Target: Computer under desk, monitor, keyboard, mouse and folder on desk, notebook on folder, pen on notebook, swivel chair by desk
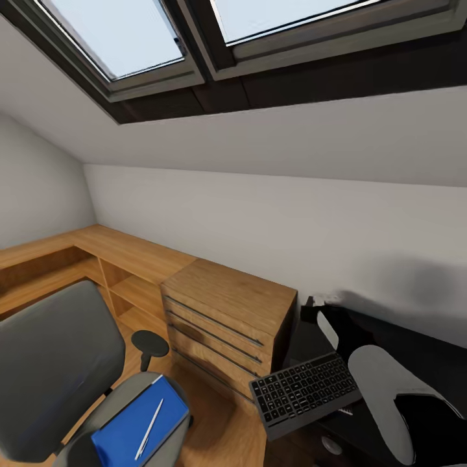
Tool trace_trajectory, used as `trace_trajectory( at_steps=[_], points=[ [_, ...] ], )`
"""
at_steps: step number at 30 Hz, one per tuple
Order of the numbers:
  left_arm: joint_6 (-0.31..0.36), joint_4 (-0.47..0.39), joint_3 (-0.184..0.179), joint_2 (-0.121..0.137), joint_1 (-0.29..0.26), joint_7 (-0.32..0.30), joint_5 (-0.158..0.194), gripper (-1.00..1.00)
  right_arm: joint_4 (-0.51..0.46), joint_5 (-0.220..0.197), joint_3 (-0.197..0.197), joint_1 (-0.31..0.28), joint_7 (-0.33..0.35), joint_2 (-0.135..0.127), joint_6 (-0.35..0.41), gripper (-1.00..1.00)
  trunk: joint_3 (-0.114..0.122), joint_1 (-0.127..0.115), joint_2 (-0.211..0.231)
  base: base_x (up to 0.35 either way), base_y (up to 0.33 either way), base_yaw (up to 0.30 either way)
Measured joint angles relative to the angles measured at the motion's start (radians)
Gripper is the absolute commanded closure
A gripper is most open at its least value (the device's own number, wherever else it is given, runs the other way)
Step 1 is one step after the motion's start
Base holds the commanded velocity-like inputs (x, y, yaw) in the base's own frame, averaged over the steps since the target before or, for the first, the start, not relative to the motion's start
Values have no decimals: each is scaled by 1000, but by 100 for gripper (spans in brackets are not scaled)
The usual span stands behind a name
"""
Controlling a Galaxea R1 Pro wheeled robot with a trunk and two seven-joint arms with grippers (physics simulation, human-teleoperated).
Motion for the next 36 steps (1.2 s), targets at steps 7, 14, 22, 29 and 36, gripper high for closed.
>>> trace_trajectory(
  at_steps=[7,14,22,29,36],
  points=[
    [0,0,-1,0,0,0,0,-100,-1,0,0,0,0,-1,-1,100,0,0,0,0,-29,0],
    [0,0,-1,0,0,0,0,-100,-1,1,0,0,0,-1,-1,100,0,0,0,0,-228,0],
    [-9,-2,5,-7,0,14,6,-100,7,0,-3,0,4,-3,5,100,-6,8,-14,0,-48,0],
    [-9,-2,6,-15,0,14,5,-100,64,-1,-3,0,3,-2,6,100,-28,34,-63,0,0,0],
    [-8,-2,7,-21,0,32,4,-100,72,-3,-3,0,6,-1,5,100,-50,61,-112,0,0,0]
  ],
)
